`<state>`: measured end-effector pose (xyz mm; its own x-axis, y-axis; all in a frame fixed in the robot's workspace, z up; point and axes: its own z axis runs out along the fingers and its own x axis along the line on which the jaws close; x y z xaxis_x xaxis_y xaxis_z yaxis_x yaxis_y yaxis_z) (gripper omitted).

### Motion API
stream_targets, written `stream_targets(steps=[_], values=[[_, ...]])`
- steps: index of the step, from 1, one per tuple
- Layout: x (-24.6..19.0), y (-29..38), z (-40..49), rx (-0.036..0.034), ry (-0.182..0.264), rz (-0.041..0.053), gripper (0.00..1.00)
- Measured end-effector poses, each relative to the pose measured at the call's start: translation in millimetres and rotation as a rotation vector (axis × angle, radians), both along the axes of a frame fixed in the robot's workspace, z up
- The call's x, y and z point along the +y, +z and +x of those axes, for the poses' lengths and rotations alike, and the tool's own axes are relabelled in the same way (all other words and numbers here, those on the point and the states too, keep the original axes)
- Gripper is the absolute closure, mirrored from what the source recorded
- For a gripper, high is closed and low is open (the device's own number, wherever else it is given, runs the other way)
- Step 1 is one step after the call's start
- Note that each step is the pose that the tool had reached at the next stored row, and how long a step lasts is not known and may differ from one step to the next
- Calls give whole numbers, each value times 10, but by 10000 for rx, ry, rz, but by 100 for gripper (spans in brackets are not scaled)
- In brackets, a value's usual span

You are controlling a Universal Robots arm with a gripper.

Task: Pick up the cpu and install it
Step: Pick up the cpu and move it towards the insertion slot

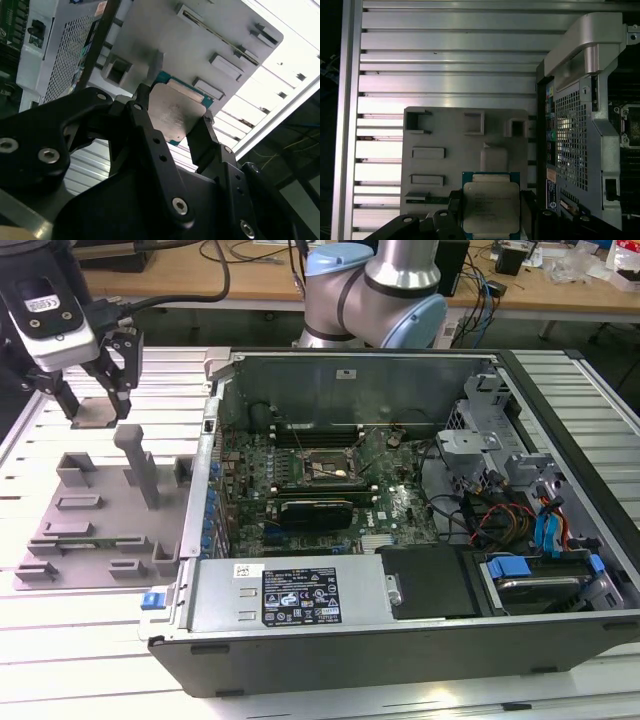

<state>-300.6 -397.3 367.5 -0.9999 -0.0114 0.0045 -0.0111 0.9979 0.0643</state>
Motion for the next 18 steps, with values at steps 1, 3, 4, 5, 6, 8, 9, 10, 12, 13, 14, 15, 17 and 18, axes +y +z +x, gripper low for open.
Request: stream_targets(steps=[1, 3, 4, 5, 6, 8, 9, 10, 12, 13, 14, 15, 17, 18], values=[[0, 1, 21, 1, 0, -1, 45], [0, 1, 40, 1, 0, -1, 45], [0, 1, 54, 1, 0, -1, 45], [0, 1, 62, 1, 0, 0, 45], [0, 1, 70, 1, 0, -1, 45], [0, 1, 91, 1, 0, 0, 45], [0, 1, 104, 0, 0, -1, 45], [0, 1, 128, 1, 0, 0, 45], [0, 1, 145, 1, 0, 0, 45], [0, 1, 160, 1, 0, 0, 45], [0, 2, 169, 1, 0, -1, 45], [0, 1, 179, 1, -1, 0, 45], [0, 1, 224, 0, 0, 0, 45], [0, 2, 246, 1, 0, 0, 45]])
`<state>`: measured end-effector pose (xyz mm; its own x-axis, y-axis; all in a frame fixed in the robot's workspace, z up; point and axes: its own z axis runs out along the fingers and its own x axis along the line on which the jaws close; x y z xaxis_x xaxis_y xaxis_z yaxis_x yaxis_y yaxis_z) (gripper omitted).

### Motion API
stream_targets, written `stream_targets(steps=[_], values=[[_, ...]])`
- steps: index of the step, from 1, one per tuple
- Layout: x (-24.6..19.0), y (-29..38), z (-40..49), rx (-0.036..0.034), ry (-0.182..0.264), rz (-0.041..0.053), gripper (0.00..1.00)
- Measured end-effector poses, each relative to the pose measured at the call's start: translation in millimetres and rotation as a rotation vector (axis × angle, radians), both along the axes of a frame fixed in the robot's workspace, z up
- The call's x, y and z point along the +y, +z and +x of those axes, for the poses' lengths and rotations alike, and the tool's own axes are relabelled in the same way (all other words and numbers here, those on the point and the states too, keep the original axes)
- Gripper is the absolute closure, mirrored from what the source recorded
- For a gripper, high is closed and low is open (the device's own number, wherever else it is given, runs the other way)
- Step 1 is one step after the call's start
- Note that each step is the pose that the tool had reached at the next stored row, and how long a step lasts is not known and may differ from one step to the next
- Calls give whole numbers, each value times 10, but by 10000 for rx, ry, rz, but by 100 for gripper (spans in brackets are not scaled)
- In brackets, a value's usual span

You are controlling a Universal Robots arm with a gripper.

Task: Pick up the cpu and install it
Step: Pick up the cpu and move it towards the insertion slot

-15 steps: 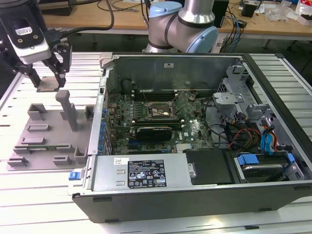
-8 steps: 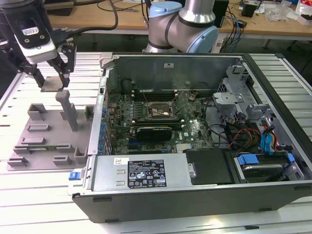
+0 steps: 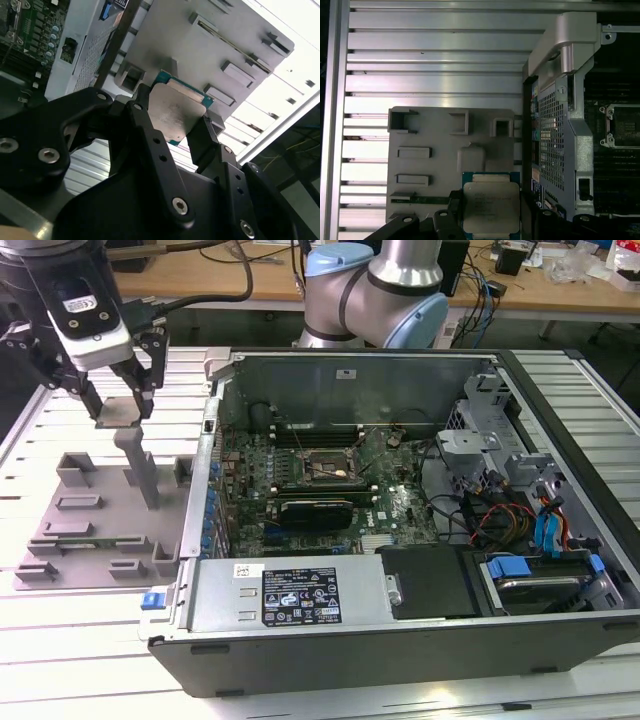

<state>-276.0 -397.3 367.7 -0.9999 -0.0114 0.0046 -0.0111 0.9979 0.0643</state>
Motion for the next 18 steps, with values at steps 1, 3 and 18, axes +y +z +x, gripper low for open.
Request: stream_targets(steps=[1, 3, 18], values=[[0, 0, 7, 0, 0, 0, 45], [0, 6, 16, 0, -2, 0, 45], [0, 17, 215, 7, -1, 0, 45]])
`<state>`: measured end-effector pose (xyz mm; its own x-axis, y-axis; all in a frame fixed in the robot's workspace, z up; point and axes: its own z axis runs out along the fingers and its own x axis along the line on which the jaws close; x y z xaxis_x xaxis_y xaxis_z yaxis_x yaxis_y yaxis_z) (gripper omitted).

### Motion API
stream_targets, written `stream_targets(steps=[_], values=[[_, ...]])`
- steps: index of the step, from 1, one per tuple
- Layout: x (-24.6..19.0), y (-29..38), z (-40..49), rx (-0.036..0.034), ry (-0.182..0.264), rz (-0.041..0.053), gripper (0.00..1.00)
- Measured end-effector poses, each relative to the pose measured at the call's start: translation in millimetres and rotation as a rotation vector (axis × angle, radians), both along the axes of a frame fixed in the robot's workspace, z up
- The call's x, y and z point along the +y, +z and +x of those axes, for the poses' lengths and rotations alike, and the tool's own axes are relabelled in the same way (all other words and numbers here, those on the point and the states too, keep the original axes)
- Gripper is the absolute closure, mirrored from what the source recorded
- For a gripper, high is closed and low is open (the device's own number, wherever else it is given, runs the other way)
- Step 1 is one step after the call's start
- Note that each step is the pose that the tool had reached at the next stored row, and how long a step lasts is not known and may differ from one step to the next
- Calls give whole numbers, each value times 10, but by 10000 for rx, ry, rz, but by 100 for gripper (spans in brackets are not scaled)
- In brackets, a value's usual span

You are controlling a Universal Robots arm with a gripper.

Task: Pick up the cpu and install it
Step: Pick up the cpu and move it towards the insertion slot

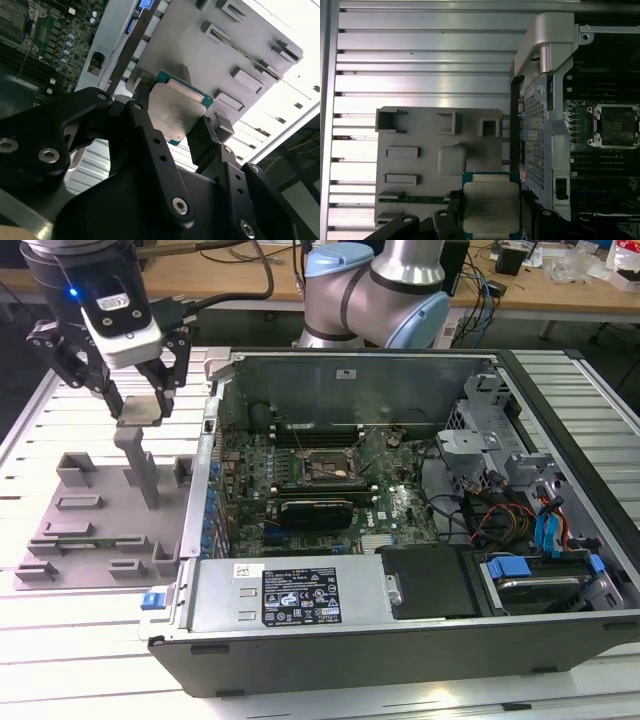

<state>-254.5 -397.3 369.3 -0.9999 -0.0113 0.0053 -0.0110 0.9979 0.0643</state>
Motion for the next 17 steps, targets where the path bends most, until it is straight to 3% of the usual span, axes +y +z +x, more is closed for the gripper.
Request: stream_targets(steps=[7, 17], values=[[0, 0, 236, 3, 1, 0, 45], [0, 0, 452, 5, -1, 0, 45]])
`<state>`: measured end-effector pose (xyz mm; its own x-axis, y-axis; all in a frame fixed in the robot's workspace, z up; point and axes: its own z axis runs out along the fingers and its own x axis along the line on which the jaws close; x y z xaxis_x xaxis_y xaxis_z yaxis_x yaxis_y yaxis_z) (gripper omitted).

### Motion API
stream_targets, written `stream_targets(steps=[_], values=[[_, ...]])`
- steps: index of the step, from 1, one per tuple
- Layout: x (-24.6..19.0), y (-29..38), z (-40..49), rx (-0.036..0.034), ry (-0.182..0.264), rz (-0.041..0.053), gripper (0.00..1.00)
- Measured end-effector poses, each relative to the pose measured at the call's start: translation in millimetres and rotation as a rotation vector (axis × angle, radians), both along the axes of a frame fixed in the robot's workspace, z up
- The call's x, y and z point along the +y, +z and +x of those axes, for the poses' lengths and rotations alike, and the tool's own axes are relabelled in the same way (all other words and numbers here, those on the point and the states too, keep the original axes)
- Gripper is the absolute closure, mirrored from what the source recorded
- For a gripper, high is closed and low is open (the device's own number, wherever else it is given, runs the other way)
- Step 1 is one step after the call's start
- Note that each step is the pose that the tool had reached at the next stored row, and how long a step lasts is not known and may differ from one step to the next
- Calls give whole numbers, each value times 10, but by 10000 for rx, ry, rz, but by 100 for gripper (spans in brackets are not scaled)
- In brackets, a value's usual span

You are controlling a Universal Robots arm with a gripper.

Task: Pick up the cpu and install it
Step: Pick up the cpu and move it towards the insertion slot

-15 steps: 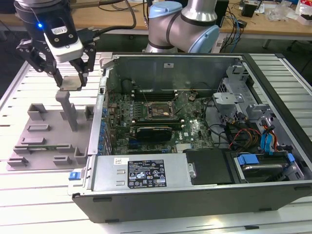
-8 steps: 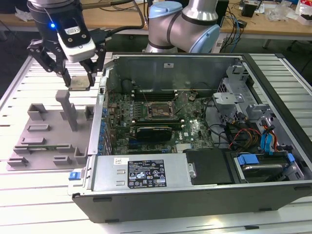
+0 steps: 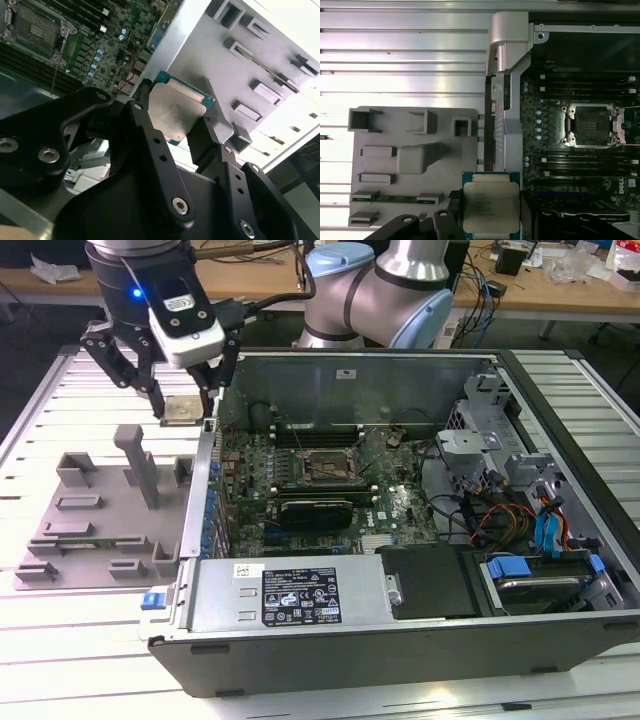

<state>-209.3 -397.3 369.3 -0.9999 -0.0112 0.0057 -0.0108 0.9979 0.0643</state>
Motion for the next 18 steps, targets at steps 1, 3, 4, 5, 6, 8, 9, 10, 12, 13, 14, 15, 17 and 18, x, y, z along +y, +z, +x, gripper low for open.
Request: stream_targets(steps=[1, 3, 4, 5, 6, 8, 9, 10, 12, 13, 14, 15, 17, 18], values=[[0, 0, 17, -1, 0, 1, 45], [0, 0, 55, 0, -1, 1, 45], [0, 0, 65, -1, -1, 1, 45], [0, 0, 77, 0, -2, 1, 45], [0, 0, 87, 0, -2, 0, 45], [0, 0, 119, 0, -2, 1, 45], [0, 0, 129, 0, -3, 0, 45], [0, 0, 147, 0, -2, 0, 45], [0, 0, 178, 0, -2, 0, 45], [0, 0, 197, 0, -2, 0, 45], [0, 0, 209, 0, -3, 0, 45], [0, 0, 223, 0, -2, 0, 45], [0, 0, 260, 0, -4, 0, 45], [0, 0, 276, 0, -5, 0, 45]])
